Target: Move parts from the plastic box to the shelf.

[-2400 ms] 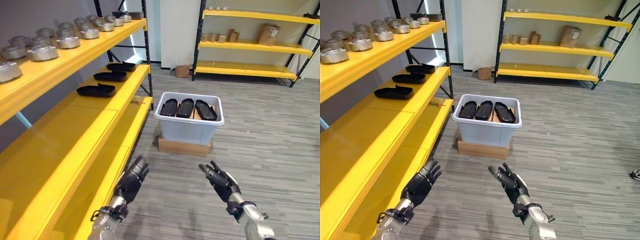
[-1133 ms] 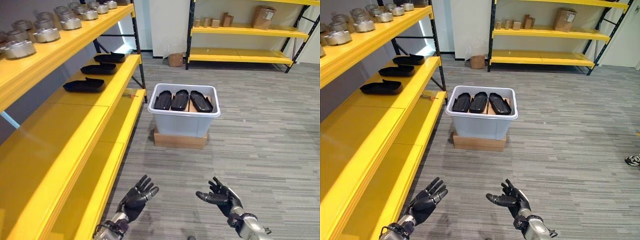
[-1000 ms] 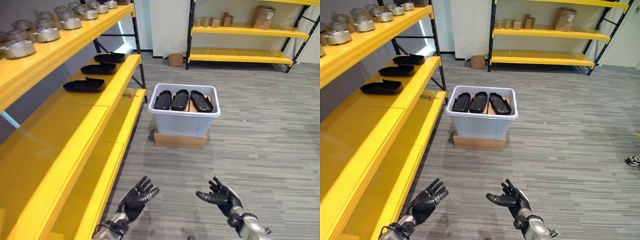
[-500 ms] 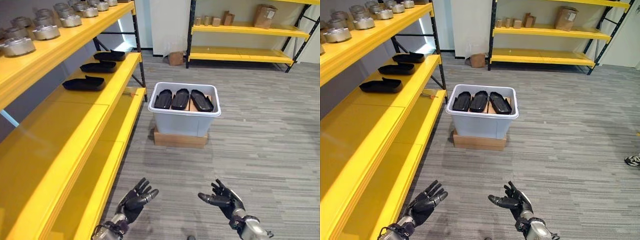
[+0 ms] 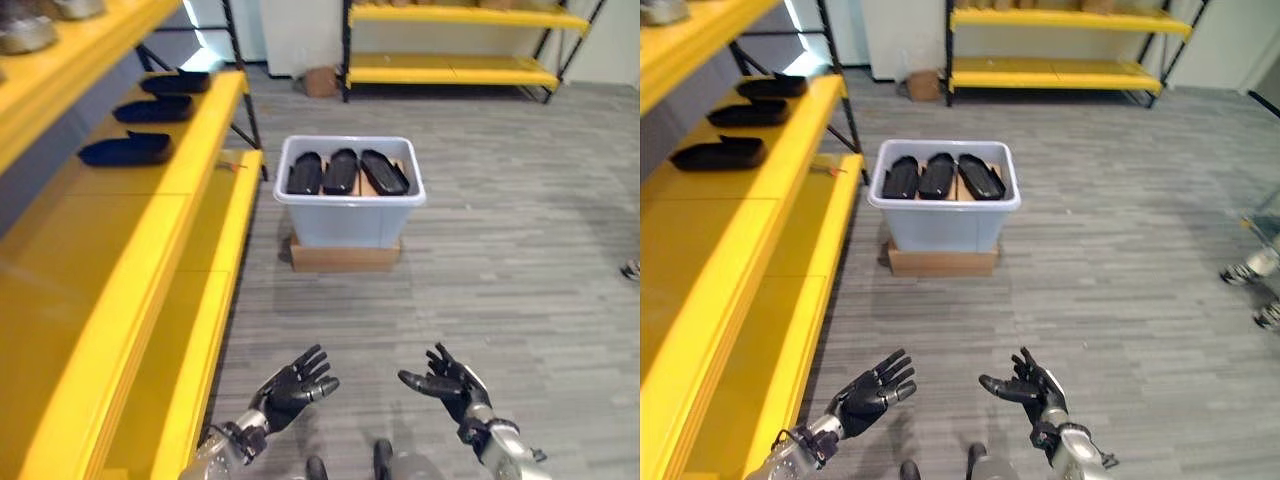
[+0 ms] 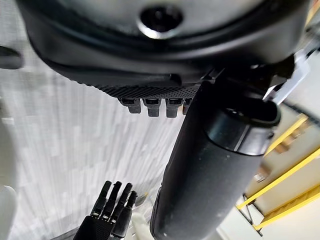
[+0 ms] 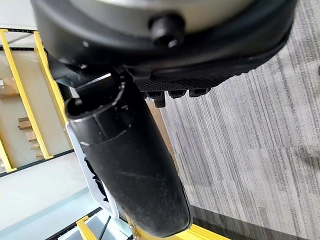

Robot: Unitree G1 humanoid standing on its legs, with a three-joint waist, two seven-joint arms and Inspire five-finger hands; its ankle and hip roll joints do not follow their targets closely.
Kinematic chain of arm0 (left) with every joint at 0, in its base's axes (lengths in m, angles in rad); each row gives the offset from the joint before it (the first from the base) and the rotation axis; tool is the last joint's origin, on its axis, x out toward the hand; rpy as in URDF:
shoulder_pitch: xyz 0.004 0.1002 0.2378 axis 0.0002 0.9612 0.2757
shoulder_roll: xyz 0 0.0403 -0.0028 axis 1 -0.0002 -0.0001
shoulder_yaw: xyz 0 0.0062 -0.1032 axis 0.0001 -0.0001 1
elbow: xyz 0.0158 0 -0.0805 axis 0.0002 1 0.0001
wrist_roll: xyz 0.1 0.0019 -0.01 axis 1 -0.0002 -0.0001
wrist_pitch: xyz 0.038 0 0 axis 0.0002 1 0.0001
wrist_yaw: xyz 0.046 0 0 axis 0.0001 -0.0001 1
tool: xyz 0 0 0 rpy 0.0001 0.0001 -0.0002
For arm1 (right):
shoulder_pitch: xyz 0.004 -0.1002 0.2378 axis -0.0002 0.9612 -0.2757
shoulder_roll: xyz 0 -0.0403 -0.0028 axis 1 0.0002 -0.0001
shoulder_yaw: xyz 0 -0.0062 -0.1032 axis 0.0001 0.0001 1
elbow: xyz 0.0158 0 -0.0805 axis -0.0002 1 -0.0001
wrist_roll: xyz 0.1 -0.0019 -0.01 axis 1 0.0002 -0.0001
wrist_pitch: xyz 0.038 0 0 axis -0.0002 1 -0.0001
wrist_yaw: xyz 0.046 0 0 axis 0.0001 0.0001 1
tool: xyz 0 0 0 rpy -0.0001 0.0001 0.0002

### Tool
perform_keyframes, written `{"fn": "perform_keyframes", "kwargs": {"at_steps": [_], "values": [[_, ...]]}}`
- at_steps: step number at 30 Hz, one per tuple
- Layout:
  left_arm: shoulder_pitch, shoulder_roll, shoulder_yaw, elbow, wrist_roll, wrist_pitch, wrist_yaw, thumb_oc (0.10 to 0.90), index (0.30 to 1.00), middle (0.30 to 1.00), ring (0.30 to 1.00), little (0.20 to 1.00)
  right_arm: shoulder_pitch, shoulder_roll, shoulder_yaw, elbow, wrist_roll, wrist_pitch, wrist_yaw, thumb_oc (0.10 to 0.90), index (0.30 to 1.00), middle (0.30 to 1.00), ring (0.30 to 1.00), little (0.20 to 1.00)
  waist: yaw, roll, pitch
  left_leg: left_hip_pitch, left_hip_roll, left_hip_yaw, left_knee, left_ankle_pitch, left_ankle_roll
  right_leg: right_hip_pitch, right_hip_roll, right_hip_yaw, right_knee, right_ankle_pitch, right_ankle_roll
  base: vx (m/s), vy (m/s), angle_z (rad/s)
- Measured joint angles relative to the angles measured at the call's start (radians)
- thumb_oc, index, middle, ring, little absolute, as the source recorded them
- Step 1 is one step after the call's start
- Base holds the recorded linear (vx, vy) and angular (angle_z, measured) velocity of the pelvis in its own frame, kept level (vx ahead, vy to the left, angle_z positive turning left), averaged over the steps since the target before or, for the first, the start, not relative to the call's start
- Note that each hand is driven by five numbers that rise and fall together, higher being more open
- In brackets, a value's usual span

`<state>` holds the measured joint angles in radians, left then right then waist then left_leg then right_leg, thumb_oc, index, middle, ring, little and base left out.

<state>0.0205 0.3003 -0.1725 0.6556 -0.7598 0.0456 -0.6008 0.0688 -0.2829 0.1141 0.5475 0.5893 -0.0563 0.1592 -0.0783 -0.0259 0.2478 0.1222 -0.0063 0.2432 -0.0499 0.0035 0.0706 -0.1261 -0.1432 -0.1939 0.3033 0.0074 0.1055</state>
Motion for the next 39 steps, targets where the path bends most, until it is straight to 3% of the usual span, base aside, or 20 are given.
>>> {"fn": "perform_keyframes", "kwargs": {"at_steps": [3, 6, 7, 8, 10, 11, 12, 14, 19, 21, 22, 26, 27, 28, 29, 31, 33, 34, 36, 39], "values": [[-0.005, 0.005, 0.0, 0.019, 0.002, 0.001, 0.0, 0.9, 1.0, 1.0, 1.0, 1.0, 0.006, 0.001, 0.001, -0.005, -0.001, -0.003, 0.01, 0.9, 1.0, 1.0, 1.0, 1.0, -0.003, -0.012, 0.006, -0.003, 0.0, -0.003, 0.003, 0.002, -0.001, -0.002, -0.042, 0.014, -0.112, 0.007, 0.026, 0.1, -0.091, -0.03], [0.005, 0.013, 0.0, 0.033, 0.029, 0.013, 0.0, 0.9, 1.0, 1.0, 1.0, 1.0, 0.014, 0.006, 0.002, -0.004, -0.006, -0.004, 0.01, 0.9, 1.0, 1.0, 1.0, 1.0, -0.003, -0.033, 0.008, 0.008, -0.011, -0.011, 0.009, 0.004, 0.002, 0.034, -0.077, 0.018, -0.213, 0.073, 0.062, 0.22, -0.191, 0.17], [0.011, 0.02, 0.0, 0.034, 0.03, 0.013, -0.001, 0.9, 1.0, 1.0, 1.0, 1.0, 0.016, 0.013, 0.002, -0.002, -0.009, -0.004, 0.01, 0.9, 1.0, 1.0, 1.0, 1.0, 0.0, -0.054, 0.007, 0.013, -0.022, -0.025, 0.012, -0.006, -0.014, 0.053, -0.097, 0.026, -0.22, 0.095, 0.072, 0.68, -0.561, 0.25], [0.013, -0.012, 0.022, 0.079, 0.029, 0.006, -0.005, 0.9, 1.0, 1.0, 1.0, 1.0, 0.004, 0.028, -0.01, 0.019, -0.005, -0.012, 0.006, 0.9, 1.0, 1.0, 1.0, 1.0, 0.0, -0.038, 0.021, 0.012, -0.001, -0.042, 0.037, -0.03, -0.049, 0.054, -0.087, 0.031, -0.197, 0.092, 0.062, 0.56, -0.447, 0.43], [0.03, -0.016, 0.009, 0.081, 0.047, 0.02, -0.014, 0.9, 1.0, 1.0, 1.0, 1.0, 0.023, 0.03, -0.028, 0.008, 0.003, -0.01, -0.004, 0.9, 1.0, 1.0, 1.0, 1.0, -0.013, -0.011, 0.022, 0.0, 0.037, -0.073, 0.064, -0.043, -0.066, 0.105, -0.08, 0.05, -0.287, 0.103, 0.065, 0.24, -0.203, 0.5], [0.048, -0.001, 0.002, 0.066, 0.063, 0.02, -0.028, 0.9, 1.0, 1.0, 1.0, 1.0, 0.028, 0.036, -0.027, 0.008, 0.003, -0.01, -0.005, 0.9, 1.0, 1.0, 1.0, 1.0, -0.013, -0.033, 0.02, 0.007, 0.036, -0.082, 0.063, -0.043, -0.079, 0.14, -0.1, 0.059, -0.327, 0.096, 0.07, 0.27, -0.24, 0.31], [0.063, 0.003, 0.002, 0.066, 0.066, 0.02, -0.028, 0.9, 1.0, 1.0, 1.0, 1.0, 0.028, 0.039, -0.026, 0.011, 0.003, -0.01, -0.008, 0.9, 1.0, 1.0, 1.0, 1.0, -0.004, -0.046, 0.021, 0.024, 0.048, -0.087, 0.063, -0.049, -0.103, 0.164, -0.101, 0.052, -0.342, 0.141, 0.06, 0.27, -0.249, 0.25], [0.104, -0.014, -0.006, 0.055, 0.064, 0.021, -0.023, 0.9, 1.0, 1.0, 1.0, 1.0, 0.024, 0.015, -0.028, 0.007, 0.003, -0.012, -0.022, 0.9, 1.0, 1.0, 1.0, 1.0, -0.002, -0.004, 0.003, 0.039, 0.121, -0.081, 0.063, -0.042, -0.141, 0.183, -0.02, 0.037, -0.344, 0.112, 0.02, 0.26, -0.268, 0.05], [0.107, -0.032, 0.033, 0.048, 0.056, 0.011, -0.021, 0.9, 1.0, 1.0, 1.0, 1.0, -0.028, -0.062, -0.033, 0.012, 0.001, -0.009, -0.037, 0.9, 1.0, 1.0, 1.0, 1.0, 0.001, 0.003, -0.006, 0.042, 0.195, -0.057, 0.097, -0.014, -0.17, 0.205, 0.059, 0.018, -0.345, 0.082, -0.039, 0.28, -0.311, 0.0], [0.105, -0.044, 0.07, 0.056, 0.056, -0.011, -0.014, 0.9, 1.0, 1.0, 1.0, 1.0, -0.044, -0.063, -0.031, 0.026, 0.0, -0.009, -0.025, 0.9, 1.0, 1.0, 1.0, 1.0, 0.006, -0.003, -0.013, 0.027, 0.215, -0.084, 0.165, -0.012, -0.171, 0.212, 0.075, 0.014, -0.322, 0.042, -0.05, 0.29, -0.416, -0.06], [0.102, -0.047, 0.087, 0.063, 0.055, -0.016, 0.005, 0.9, 1.0, 1.0, 1.0, 1.0, -0.043, -0.063, -0.028, 0.026, 0.0, -0.003, -0.016, 0.9, 1.0, 1.0, 1.0, 1.0, 0.021, -0.015, -0.025, -0.022, 0.232, -0.112, 0.275, -0.003, -0.186, 0.199, 0.082, 0.016, -0.281, 0.006, -0.074, 0.32, -0.493, 0.0], [0.094, -0.05, 0.098, 0.065, 0.017, -0.046, 0.04, 0.9, 1.0, 1.0, 1.0, 1.0, -0.038, -0.053, -0.03, 0.026, -0.001, -0.004, 0.004, 0.9, 1.0, 1.0, 1.0, 1.0, 0.031, -0.045, -0.064, -0.141, 0.256, -0.168, 0.442, 0.109, -0.213, 0.168, 0.094, 0.003, -0.203, -0.051, -0.135, 0.21, -0.27, 0.13], [0.09, -0.052, 0.099, 0.065, 0.018, -0.047, 0.046, 0.9, 1.0, 1.0, 1.0, 1.0, -0.034, -0.051, -0.03, 0.026, -0.009, -0.005, 0.009, 0.9, 1.0, 1.0, 1.0, 1.0, 0.03, -0.047, -0.065, -0.189, 0.269, -0.179, 0.505, 0.178, -0.239, 0.154, 0.112, -0.005, -0.166, -0.08, -0.162, 0.25, -0.2, 0.3], [0.083, -0.051, 0.097, 0.065, 0.02, -0.047, 0.051, 0.9, 1.0, 1.0, 1.0, 1.0, -0.022, -0.046, -0.039, 0.026, -0.014, -0.009, 0.014, 0.9, 1.0, 1.0, 1.0, 1.0, 0.027, -0.053, -0.064, -0.258, 0.266, -0.193, 0.602, 0.187, -0.235, 0.152, 0.104, -0.012, -0.16, -0.098, -0.178, 0.24, -0.105, 0.27], [0.081, -0.054, 0.094, 0.065, 0.02, -0.047, 0.055, 0.9, 1.0, 1.0, 1.0, 1.0, -0.012, -0.043, -0.047, 0.029, -0.019, -0.009, 0.015, 0.9, 1.0, 1.0, 1.0, 1.0, 0.029, -0.055, -0.065, -0.305, 0.24, -0.188, 0.672, 0.124, -0.206, 0.151, 0.1, -0.016, -0.164, -0.099, -0.18, 0.12, -0.021, 0.12], [0.088, -0.054, 0.093, 0.064, 0.02, -0.046, 0.062, 0.9, 1.0, 1.0, 1.0, 1.0, -0.001, -0.044, -0.045, 0.038, -0.03, -0.009, 0.022, 0.9, 1.0, 1.0, 1.0, 1.0, 0.036, -0.044, -0.069, -0.326, 0.157, -0.136, 0.619, 0.025, -0.164, 0.158, 0.103, -0.009, -0.178, -0.092, -0.175, 0.15, 0.006, -0.13], [0.091, -0.054, 0.093, 0.063, 0.019, -0.046, 0.076, 0.9, 1.0, 1.0, 1.0, 1.0, 0.005, -0.046, -0.04, 0.042, -0.039, -0.004, 0.024, 0.9, 1.0, 1.0, 1.0, 1.0, 0.036, -0.02, -0.07, -0.328, 0.121, -0.08, 0.55, 0.006, -0.141, 0.174, 0.124, -0.018, -0.198, -0.082, -0.189, 0.23, 0.076, -0.08], [0.09, -0.052, 0.093, 0.065, 0.017, -0.049, 0.09, 0.9, 1.0, 1.0, 1.0, 1.0, 0.016, -0.045, -0.019, 0.041, -0.04, -0.003, 0.024, 0.9, 1.0, 1.0, 1.0, 1.0, 0.031, -0.006, -0.071, -0.318, 0.086, -0.05, 0.369, 0.009, -0.145, 0.207, 0.15, -0.02, -0.244, -0.077, -0.185, 0.28, 0.109, 0.02], [0.091, -0.052, 0.093, 0.067, 0.016, -0.054, 0.091, 0.9, 1.0, 1.0, 1.0, 1.0, 0.015, -0.045, 0.008, 0.042, -0.04, -0.003, 0.026, 0.9, 1.0, 1.0, 1.0, 1.0, 0.04, 0.003, -0.069, -0.316, 0.081, -0.075, 0.14, 0.061, -0.154, 0.229, 0.178, -0.012, -0.282, -0.06, -0.183, 0.24, 0.093, -0.09], [0.11, -0.052, 0.1, 0.091, 0.016, -0.055, 0.09, 0.9, 1.0, 1.0, 1.0, 1.0, 0.014, -0.043, 0.048, 0.049, -0.042, -0.003, 0.031, 0.9, 1.0, 1.0, 1.0, 1.0, 0.071, 0.021, -0.057, -0.328, 0.118, -0.178, -0.034, 0.14, -0.175, 0.281, 0.218, 0.015, -0.322, -0.049, -0.185, 0.2, 0.108, -0.34]]}}
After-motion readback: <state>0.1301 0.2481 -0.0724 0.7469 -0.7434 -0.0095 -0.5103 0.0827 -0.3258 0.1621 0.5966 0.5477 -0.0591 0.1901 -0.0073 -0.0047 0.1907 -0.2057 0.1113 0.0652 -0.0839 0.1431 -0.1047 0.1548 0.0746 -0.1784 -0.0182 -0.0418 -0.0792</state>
